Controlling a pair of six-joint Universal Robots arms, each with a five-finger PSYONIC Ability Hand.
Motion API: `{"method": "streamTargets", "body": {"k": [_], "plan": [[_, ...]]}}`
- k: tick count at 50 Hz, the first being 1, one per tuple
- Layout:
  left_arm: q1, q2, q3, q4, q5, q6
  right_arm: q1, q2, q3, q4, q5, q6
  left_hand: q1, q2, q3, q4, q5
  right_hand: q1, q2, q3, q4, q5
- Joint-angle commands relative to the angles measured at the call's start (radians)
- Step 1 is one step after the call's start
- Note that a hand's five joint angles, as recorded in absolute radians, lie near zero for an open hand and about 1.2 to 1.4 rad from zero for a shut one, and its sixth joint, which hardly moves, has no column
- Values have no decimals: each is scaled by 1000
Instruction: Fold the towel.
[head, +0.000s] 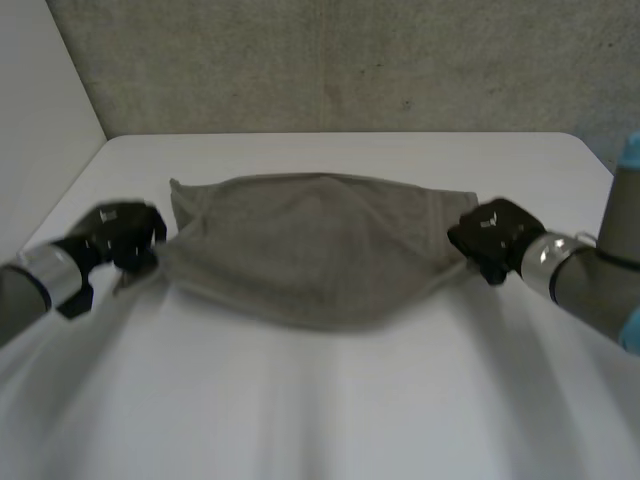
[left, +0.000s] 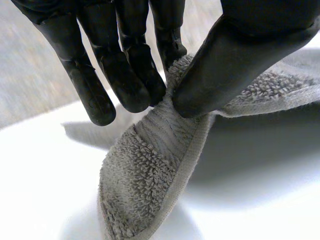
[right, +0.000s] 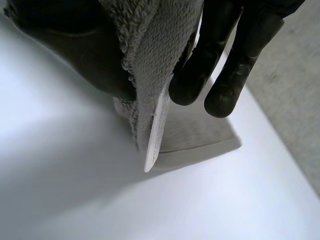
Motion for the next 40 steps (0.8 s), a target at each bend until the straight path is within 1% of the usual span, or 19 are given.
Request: {"method": "streamTargets", "body": {"k": [1,5,6,10,12,13,14,15,16,17,18,28,29,30,32,35,37,38,40], "plan": [[21,12,-130,-70,-19,245,-49,-102,223,-162,4,16,108,54,44,32,69,61,57,52,49,53],[26,37,-152,-119,-19,271,-72,-157,342,-250,9,28,108,54,44,32,69,61,57,52,49,53],[24,46,-158,-139,-17,270,-72,-157,343,-251,9,28,108,54,44,32,69,61,57,52,49,53],[12,60,-164,-158,-17,270,-80,-211,413,-312,12,98,108,54,44,32,69,61,57,52,49,53],[-6,72,-164,-156,-16,270,-82,-226,430,-330,10,131,-122,-176,-186,-198,-161,61,57,52,49,53],[-6,72,-164,-156,-16,270,-83,-238,445,-346,6,164,-123,-177,-188,-199,-163,61,57,52,49,53],[-20,72,-161,-156,-16,270,-83,-238,445,-346,6,165,-324,-378,-388,-400,-363,61,57,52,49,53],[-20,72,-161,-156,-16,270,-85,-248,458,-364,4,195,-326,-380,-390,-402,-365,61,57,52,49,53],[-31,74,-158,-153,-17,270,-89,-251,468,-382,4,218,-561,-615,-626,-637,-601,61,57,52,49,53],[-37,74,-156,-152,-17,271,-89,-251,468,-383,4,218,-726,-780,-791,-802,-766,61,57,52,49,53],[-40,71,-155,-150,-17,273,-94,-251,476,-395,4,229,-769,-823,-833,-845,-808,61,57,52,49,53],[-19,95,-207,-141,-17,270,-99,-249,516,-433,2,231,-772,-826,-837,-848,-812,61,57,52,49,53],[-6,135,-228,-142,-16,268,-99,-249,516,-433,2,231,-766,-820,-831,-842,-806,61,57,52,49,53],[-6,135,-228,-142,-16,268,-99,-249,516,-439,2,231,-766,-820,-831,-842,-806,61,57,52,49,53],[21,236,-300,-139,-13,270,-97,-249,518,-444,2,231,-731,-785,-796,-807,-771,61,57,52,49,53],[26,278,-334,-139,-13,271,-97,-249,522,-452,4,231,-690,-744,-754,-766,-729,61,57,52,49,53],[27,352,-391,-141,-14,277,-97,-249,522,-453,2,231,-634,-688,-699,-710,-674,61,57,52,49,53],[27,353,-391,-141,-14,277,-97,-249,524,-453,4,229,-634,-688,-699,-710,-674,61,57,52,49,53],[29,406,-448,-139,-13,282,-97,-249,524,-453,4,231,-611,-665,-675,-687,-650,61,57,52,49,53]]}}
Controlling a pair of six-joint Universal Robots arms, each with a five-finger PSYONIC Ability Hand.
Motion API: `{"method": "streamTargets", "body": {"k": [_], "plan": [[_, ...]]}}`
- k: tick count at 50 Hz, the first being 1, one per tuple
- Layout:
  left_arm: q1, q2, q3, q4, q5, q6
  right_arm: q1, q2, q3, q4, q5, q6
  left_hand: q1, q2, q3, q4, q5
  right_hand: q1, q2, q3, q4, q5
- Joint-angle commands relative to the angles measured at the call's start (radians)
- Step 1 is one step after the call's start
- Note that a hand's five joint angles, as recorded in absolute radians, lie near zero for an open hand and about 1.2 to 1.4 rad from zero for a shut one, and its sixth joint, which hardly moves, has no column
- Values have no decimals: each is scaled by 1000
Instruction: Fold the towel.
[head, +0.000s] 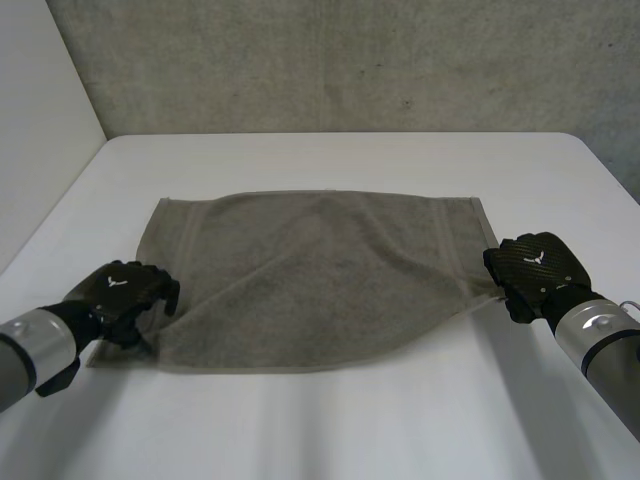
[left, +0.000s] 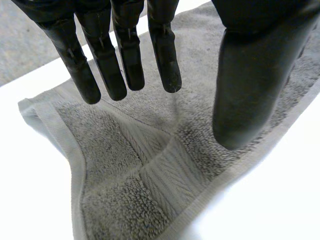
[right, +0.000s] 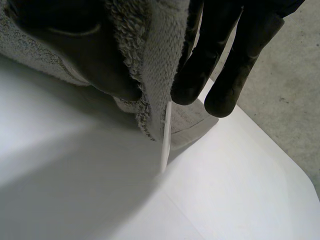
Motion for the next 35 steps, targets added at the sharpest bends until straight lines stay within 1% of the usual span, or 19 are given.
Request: {"method": "streamTargets", "body": {"k": [1,5,10,18,21,23,27,35], "plan": [[10,148,-127,1,1,10,1,0,3,-6,1,0,47,57,59,61,47,61,57,51,49,53],[11,182,-181,1,1,12,2,0,3,-6,1,-2,44,54,56,58,44,61,57,51,49,53],[13,159,-199,1,1,13,7,2,4,-5,1,-2,44,54,56,58,44,61,57,51,49,53],[25,52,-175,5,0,16,10,2,9,-5,-1,-3,44,54,56,58,44,61,57,51,49,53],[25,10,-155,11,-2,38,11,2,11,-5,-1,-3,41,51,53,55,41,61,57,51,49,53],[23,-26,-128,16,-5,75,11,3,11,-5,-1,-3,41,51,53,55,41,61,57,51,49,53],[22,-51,-97,24,-5,93,11,3,12,-5,-1,-3,33,42,44,47,33,61,57,51,49,53],[10,-100,-38,47,-19,87,11,5,12,-5,-1,-5,36,45,47,49,36,61,57,51,49,53]]}}
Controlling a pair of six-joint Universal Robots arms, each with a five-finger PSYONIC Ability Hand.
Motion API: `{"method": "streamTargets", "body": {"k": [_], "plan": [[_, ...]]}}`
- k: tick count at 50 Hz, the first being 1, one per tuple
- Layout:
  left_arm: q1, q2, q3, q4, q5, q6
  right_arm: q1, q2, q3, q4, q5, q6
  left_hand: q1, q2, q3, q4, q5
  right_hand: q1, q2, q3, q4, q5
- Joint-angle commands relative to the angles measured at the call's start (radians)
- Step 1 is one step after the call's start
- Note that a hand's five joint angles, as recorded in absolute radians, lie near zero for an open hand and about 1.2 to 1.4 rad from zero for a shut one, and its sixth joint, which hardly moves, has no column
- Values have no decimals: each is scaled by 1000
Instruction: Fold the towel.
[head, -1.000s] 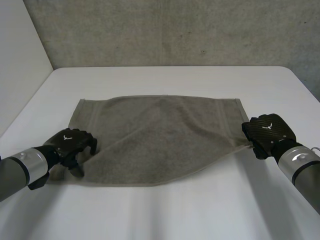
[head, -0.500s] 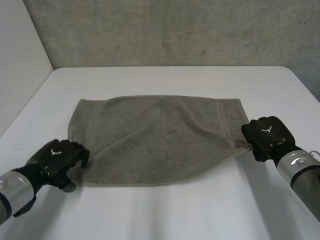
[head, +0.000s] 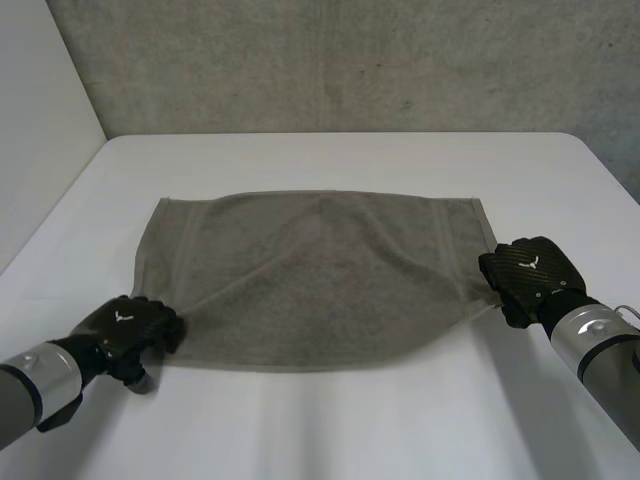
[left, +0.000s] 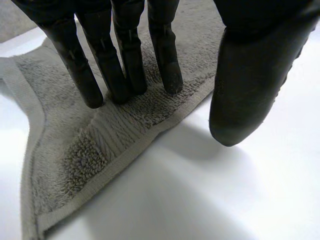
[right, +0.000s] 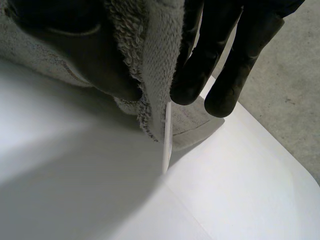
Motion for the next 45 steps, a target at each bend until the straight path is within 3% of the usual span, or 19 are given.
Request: {"method": "streamTargets", "body": {"k": [1,29,45], "plan": [[-13,-33,50,16,-19,-5,0,2,0,0,0,-1,1,2,4,8,-3,61,57,51,49,53],[-73,-125,150,75,-26,-26,0,11,14,0,2,-36,7,8,10,14,3,61,57,51,49,53],[-62,-136,191,132,-26,-42,0,14,17,0,0,-38,4,5,7,11,0,61,57,51,49,53]]}}
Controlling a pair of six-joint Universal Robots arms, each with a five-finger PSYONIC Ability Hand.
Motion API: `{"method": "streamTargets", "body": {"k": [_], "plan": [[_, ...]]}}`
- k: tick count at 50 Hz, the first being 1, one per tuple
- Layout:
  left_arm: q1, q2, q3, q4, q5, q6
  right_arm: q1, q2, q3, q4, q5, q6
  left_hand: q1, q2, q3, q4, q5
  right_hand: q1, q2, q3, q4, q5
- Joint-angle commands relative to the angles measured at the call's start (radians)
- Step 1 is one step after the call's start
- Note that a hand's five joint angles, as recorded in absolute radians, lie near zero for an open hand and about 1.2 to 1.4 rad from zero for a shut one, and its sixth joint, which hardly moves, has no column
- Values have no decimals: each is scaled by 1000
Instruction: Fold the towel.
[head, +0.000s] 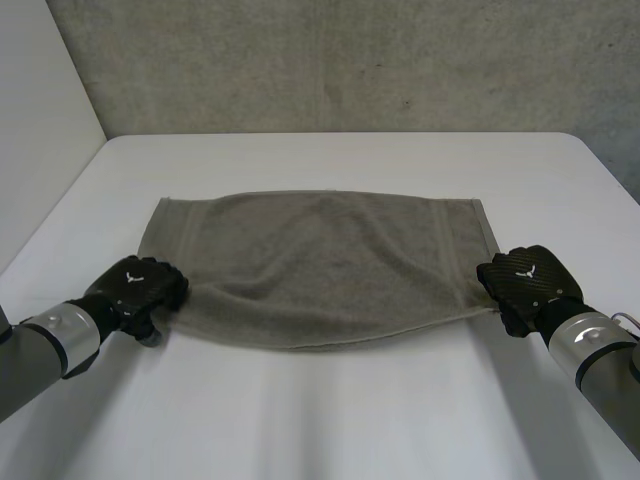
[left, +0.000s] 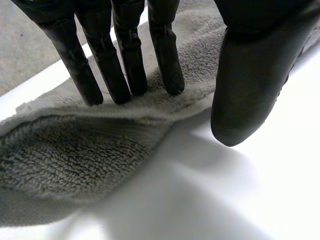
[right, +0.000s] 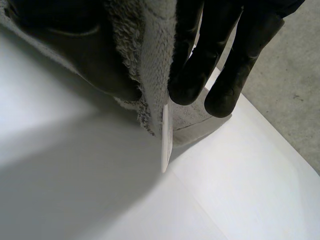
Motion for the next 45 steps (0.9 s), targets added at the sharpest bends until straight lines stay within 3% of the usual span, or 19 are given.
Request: {"method": "streamTargets", "body": {"k": [1,25,45], "plan": [[11,-6,10,20,0,1,0,2,0,-1,-1,0,4,5,7,11,-1,61,57,51,49,53],[48,-19,12,56,0,1,0,7,3,-1,-1,-3,-2,-1,1,5,-6,61,57,51,49,53],[142,8,-36,42,10,14,3,15,6,-1,1,-17,-5,-4,-2,2,-9,61,57,51,49,53]]}}
